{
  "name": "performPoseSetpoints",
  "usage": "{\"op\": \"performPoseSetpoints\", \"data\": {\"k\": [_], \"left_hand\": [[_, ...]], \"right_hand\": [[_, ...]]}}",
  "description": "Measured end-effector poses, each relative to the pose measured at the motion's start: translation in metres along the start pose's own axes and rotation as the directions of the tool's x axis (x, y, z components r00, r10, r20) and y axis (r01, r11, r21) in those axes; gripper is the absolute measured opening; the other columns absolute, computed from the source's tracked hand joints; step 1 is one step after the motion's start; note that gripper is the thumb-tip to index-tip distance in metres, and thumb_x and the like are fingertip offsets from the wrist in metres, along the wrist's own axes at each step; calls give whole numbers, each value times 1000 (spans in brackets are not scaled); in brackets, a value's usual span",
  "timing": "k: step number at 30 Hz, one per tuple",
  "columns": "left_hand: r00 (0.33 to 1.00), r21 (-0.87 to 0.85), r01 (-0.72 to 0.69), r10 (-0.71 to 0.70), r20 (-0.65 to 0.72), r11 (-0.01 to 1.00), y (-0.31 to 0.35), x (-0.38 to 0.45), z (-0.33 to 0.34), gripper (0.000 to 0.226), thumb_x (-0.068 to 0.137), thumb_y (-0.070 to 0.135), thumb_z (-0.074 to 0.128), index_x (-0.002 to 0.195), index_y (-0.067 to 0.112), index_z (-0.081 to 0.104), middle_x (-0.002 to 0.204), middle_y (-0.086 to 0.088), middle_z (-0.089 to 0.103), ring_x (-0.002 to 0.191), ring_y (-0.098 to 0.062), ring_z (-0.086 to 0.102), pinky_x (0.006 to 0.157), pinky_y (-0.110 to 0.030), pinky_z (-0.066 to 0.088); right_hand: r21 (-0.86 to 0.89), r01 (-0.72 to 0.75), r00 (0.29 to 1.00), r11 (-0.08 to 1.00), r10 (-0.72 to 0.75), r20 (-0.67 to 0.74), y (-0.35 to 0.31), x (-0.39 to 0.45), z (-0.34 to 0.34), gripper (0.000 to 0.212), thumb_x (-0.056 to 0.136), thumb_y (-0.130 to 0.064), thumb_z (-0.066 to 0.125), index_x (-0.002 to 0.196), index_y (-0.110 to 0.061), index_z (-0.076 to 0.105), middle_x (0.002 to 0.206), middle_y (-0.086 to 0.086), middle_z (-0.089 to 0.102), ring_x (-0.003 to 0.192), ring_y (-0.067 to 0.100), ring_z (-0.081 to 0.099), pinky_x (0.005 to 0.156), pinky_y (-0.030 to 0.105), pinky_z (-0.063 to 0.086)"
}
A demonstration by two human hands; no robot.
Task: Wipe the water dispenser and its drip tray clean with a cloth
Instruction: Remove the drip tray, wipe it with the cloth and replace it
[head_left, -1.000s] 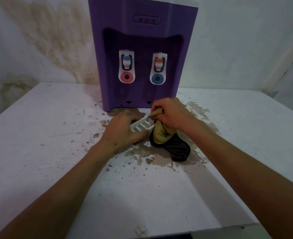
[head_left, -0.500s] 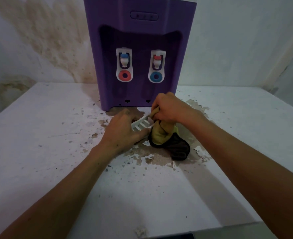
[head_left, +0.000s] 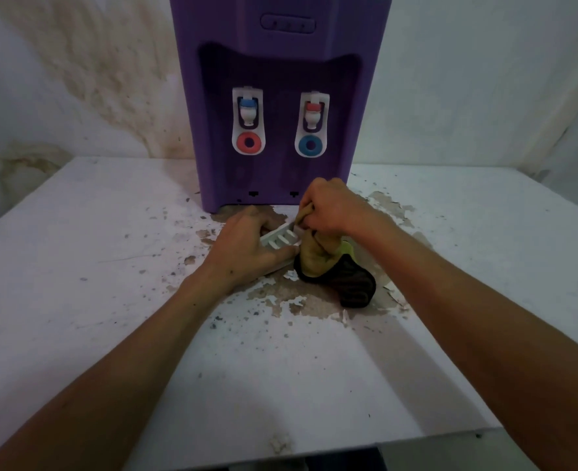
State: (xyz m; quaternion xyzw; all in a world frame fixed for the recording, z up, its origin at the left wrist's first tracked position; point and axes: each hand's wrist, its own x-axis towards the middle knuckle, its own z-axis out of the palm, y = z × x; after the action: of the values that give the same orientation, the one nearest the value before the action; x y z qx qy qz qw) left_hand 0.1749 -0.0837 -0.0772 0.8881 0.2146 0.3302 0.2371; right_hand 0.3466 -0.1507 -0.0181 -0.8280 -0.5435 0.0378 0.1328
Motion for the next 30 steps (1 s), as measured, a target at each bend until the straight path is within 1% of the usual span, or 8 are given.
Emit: {"op": "performPoseSetpoints", "data": {"k": [3, 7, 11, 15, 18, 23, 25, 30], "left_hand": [[999, 12, 17, -18, 27, 1000, -4, 2, 1, 55, 67, 71, 67, 90, 22, 75, 90, 4, 69, 82, -13, 61, 69, -43, 52], [998, 13, 7, -8, 54, 1000, -9, 4, 4, 53, 68, 70, 69, 94, 24, 75, 96, 3, 69, 88, -14, 61, 72, -44, 52], [999, 1, -8, 8, 54, 1000, -9, 3, 5, 47, 71, 66, 72, 94, 25, 71, 97, 7, 66, 89, -12, 59, 74, -42, 52], [1000, 5, 1, -1, 11, 1000, 2, -1, 3, 39, 73, 59, 76, 85, 22, 70, 90, 8, 65, 82, -10, 58, 68, -43, 51], [1000, 25, 21, -21, -15, 999, 7, -3, 3, 39, 74, 58, 75, 79, 20, 71, 81, 4, 66, 74, -10, 58, 63, -45, 51], [998, 71, 65, -66, 16, 995, 1, -3, 7, 45, 69, 72, 69, 84, 30, 72, 85, 9, 65, 76, -7, 58, 63, -42, 53], [997, 78, 74, -76, 17, 994, 0, -2, 7, 45, 68, 72, 69, 87, 31, 71, 88, 9, 63, 78, -8, 58, 64, -41, 53], [998, 30, 54, -55, 26, 998, 1, -2, 5, 44, 70, 65, 74, 89, 26, 70, 92, 8, 62, 81, -9, 58, 66, -41, 53]], "right_hand": [[-53, -9, 997, 999, 13, 76, 1, -3, -9, 30, 85, -22, 76, 113, -18, 65, 121, 9, 53, 106, 28, 58, 73, 33, 51], [-47, 11, 997, 999, -7, 81, -2, -2, -10, 27, 85, -22, 76, 110, -18, 68, 123, 9, 53, 105, 28, 59, 74, 34, 53], [-8, 34, 999, 999, -34, 3, -8, -1, -2, 14, 87, -16, 70, 96, -25, 64, 118, 9, 55, 105, 27, 55, 71, 32, 42], [16, 97, 989, 995, -94, -112, -7, -6, 6, 24, 84, -11, 66, 81, -32, 53, 101, 8, 59, 93, 28, 54, 63, 28, 37], [-52, 117, 992, 992, -119, -36, -2, -11, -4, 22, 84, -18, 73, 80, -32, 56, 103, 4, 61, 98, 24, 55, 80, 33, 46], [-114, 88, 991, 989, -76, 106, 1, -12, -21, 14, 82, -26, 80, 92, -25, 71, 107, 6, 65, 96, 21, 61, 73, 30, 51], [-126, 60, 989, 990, -42, 142, -3, -9, -24, 22, 82, -25, 81, 102, -21, 73, 108, 6, 65, 96, 22, 64, 73, 31, 55], [-93, 58, 992, 994, -47, 113, -4, 1, -15, 19, 80, -24, 81, 93, -28, 68, 116, 6, 57, 98, 24, 61, 69, 31, 51]]}}
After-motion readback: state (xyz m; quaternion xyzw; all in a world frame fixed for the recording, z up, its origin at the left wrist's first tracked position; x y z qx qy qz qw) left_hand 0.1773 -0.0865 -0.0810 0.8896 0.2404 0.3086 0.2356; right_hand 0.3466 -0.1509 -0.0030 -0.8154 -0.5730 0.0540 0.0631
